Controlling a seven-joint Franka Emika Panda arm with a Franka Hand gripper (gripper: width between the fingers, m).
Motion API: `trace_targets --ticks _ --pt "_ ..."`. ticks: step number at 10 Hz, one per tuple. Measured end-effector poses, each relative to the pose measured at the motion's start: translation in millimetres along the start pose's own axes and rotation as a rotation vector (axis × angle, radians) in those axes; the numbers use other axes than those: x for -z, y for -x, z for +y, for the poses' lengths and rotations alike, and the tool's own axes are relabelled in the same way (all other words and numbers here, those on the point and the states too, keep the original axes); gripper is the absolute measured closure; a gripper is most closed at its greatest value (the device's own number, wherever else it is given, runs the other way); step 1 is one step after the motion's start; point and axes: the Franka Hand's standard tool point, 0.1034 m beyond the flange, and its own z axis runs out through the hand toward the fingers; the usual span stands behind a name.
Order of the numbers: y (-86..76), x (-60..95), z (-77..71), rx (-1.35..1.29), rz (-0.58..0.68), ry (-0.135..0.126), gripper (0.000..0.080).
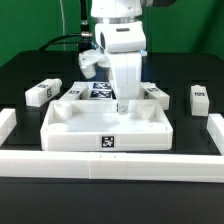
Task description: Assemble desk
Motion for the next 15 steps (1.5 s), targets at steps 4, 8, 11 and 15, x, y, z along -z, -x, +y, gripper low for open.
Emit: trace_targets --ticks 4,8,11,15 --pt "2.4 -7.5 1.1 -0.027 0.002 -0.008 0.0272" --pt "3.0 -7.9 0.3 -0.034 0.002 -0.011 0.0724" --pt "3.3 -7.9 0.2 -0.032 -0.001 -0.011 0.0741" --pt "2.0 -7.7 1.3 -0.058 0.000 -0.011 0.0741"
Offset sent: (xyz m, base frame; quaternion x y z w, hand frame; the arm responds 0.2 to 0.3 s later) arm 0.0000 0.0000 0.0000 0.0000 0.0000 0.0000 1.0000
